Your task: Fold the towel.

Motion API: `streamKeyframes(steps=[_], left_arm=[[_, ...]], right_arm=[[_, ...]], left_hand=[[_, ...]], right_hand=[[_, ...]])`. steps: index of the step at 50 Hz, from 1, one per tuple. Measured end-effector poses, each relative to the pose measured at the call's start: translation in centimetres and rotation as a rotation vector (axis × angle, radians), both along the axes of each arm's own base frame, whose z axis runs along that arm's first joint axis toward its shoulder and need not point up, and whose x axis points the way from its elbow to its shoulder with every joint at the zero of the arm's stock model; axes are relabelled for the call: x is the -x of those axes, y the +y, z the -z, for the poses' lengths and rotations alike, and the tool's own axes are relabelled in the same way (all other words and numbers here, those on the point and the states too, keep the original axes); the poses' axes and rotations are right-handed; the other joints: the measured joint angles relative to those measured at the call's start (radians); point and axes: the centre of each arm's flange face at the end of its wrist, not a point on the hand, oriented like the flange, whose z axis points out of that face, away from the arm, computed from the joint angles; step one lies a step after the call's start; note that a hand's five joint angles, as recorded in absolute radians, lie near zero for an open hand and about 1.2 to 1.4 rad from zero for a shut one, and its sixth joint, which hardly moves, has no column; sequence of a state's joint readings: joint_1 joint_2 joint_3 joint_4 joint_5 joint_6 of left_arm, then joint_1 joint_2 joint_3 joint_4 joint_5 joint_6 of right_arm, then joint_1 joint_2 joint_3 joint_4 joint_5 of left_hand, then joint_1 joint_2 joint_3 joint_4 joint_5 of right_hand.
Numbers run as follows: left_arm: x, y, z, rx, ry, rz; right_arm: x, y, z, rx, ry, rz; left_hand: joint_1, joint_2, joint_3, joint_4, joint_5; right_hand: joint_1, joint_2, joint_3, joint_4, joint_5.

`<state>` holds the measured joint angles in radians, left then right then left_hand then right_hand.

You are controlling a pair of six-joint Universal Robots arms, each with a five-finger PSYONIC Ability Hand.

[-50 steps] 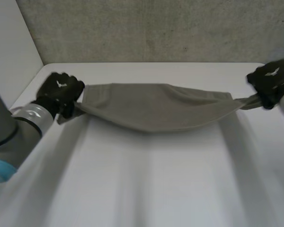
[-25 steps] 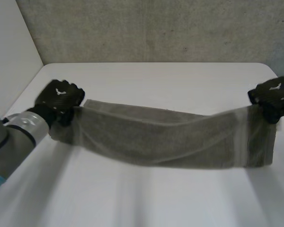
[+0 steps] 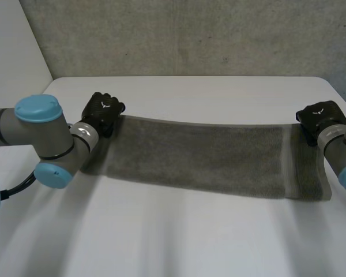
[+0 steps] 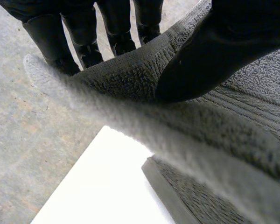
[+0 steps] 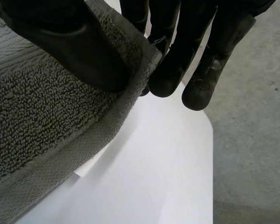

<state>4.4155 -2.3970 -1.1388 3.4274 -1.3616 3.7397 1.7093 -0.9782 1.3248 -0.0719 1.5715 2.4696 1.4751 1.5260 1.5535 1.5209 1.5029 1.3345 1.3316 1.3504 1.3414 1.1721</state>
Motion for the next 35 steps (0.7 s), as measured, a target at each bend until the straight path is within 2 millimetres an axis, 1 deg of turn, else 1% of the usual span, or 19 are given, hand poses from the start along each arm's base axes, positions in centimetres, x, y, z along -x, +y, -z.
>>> streamKeyframes(steps=[6, 12, 15, 16, 17, 18, 19, 21, 22, 23, 24, 26, 27, 28, 32, 35], left_arm=[[0.9, -0.6, 0.2, 0.052, 0.014, -0.005], [1.5, -0.7, 0.6, 0.072, 0.022, 0.001], [1.7, -0.7, 0.8, 0.073, 0.023, 0.006], [1.8, -0.6, 1.0, 0.072, 0.022, 0.008], [1.9, -0.6, 1.1, 0.071, 0.022, 0.009], [1.9, -0.5, 1.2, 0.068, 0.021, 0.011], [2.0, -0.5, 1.3, 0.067, 0.020, 0.011], [2.0, -0.4, 1.4, 0.062, 0.018, 0.011], [2.0, -0.3, 1.4, 0.061, 0.017, 0.011], [2.0, -0.3, 1.4, 0.059, 0.016, 0.009], [2.0, -0.2, 1.4, 0.058, 0.016, 0.007], [2.0, 0.0, 1.1, 0.060, 0.016, 0.003], [2.0, 0.1, 0.8, 0.064, 0.017, -0.002], [1.9, 0.1, 0.6, 0.066, 0.018, -0.004], [1.5, 0.7, -1.1, 0.082, 0.027, -0.020], [1.0, 1.3, -2.4, 0.090, 0.034, -0.028]], right_arm=[[-0.3, -0.3, 0.9, 0.005, -0.008, 0.006], [-0.7, 0.0, 2.1, -0.026, 0.008, 0.013], [-0.7, 0.1, 2.5, -0.035, 0.016, 0.023], [-0.7, 0.2, 2.6, -0.038, 0.020, 0.028], [-0.6, 0.2, 2.6, -0.040, 0.022, 0.032], [-0.6, 0.3, 2.7, -0.043, 0.023, 0.037], [-0.6, 0.3, 2.7, -0.043, 0.023, 0.039], [-0.5, 0.6, 2.6, -0.042, 0.018, 0.048], [-0.5, 0.6, 2.5, -0.042, 0.016, 0.050], [-0.5, 0.8, 2.3, -0.037, 0.010, 0.053], [-0.4, 0.9, 2.0, -0.032, 0.003, 0.055], [-0.4, 1.2, 1.3, -0.018, -0.013, 0.057], [-0.3, 1.5, 0.5, -0.003, -0.030, 0.055], [-0.3, 1.6, 0.2, 0.004, -0.038, 0.055], [-0.2, 2.8, -2.5, 0.055, -0.105, 0.031], [-0.3, 3.9, -3.8, 0.074, -0.137, 0.003]], left_hand=[[0.000, 0.000, 0.000, 0.000, 0.000], [0.000, 0.000, 0.000, 0.000, 0.000], [0.000, 0.000, 0.000, 0.000, 0.000], [-0.052, -0.055, -0.063, -0.056, -0.051], [-0.147, -0.180, -0.188, -0.175, -0.157], [-0.294, -0.331, -0.353, -0.322, -0.296], [-0.401, -0.437, -0.459, -0.454, -0.401], [-0.779, -0.811, -0.840, -0.843, -0.798], [-0.879, -0.911, -0.944, -0.947, -0.903], [-1.032, -1.067, -1.105, -1.103, -1.066], [-1.151, -1.191, -1.234, -1.206, -1.186], [-1.202, -1.259, -1.296, -1.258, -1.264], [-1.203, -1.266, -1.304, -1.259, -1.275], [-1.203, -1.267, -1.305, -1.259, -1.279], [-1.204, -1.267, -1.306, -1.259, -1.282], [-1.204, -1.267, -1.306, -1.259, -1.282]], right_hand=[[0.000, 0.000, 0.000, 0.000, 0.000], [0.000, 0.000, 0.000, 0.000, 0.000], [0.000, 0.000, 0.000, 0.000, 0.000], [-0.003, -0.003, -0.005, -0.004, -0.005], [-0.006, -0.003, -0.016, -0.012, -0.015], [-0.118, -0.114, -0.129, -0.127, -0.138], [-0.216, -0.217, -0.208, -0.206, -0.219], [-0.590, -0.595, -0.595, -0.590, -0.624], [-0.689, -0.695, -0.693, -0.687, -0.729], [-0.844, -0.852, -0.847, -0.840, -0.895], [-0.982, -0.980, -0.979, -0.971, -1.023], [-1.074, -1.079, -1.090, -1.078, -1.111], [-1.089, -1.081, -1.100, -1.081, -1.111], [-1.092, -1.081, -1.100, -1.081, -1.111], [-1.101, -1.081, -1.100, -1.081, -1.111], [-1.101, -1.081, -1.100, -1.081, -1.111]])
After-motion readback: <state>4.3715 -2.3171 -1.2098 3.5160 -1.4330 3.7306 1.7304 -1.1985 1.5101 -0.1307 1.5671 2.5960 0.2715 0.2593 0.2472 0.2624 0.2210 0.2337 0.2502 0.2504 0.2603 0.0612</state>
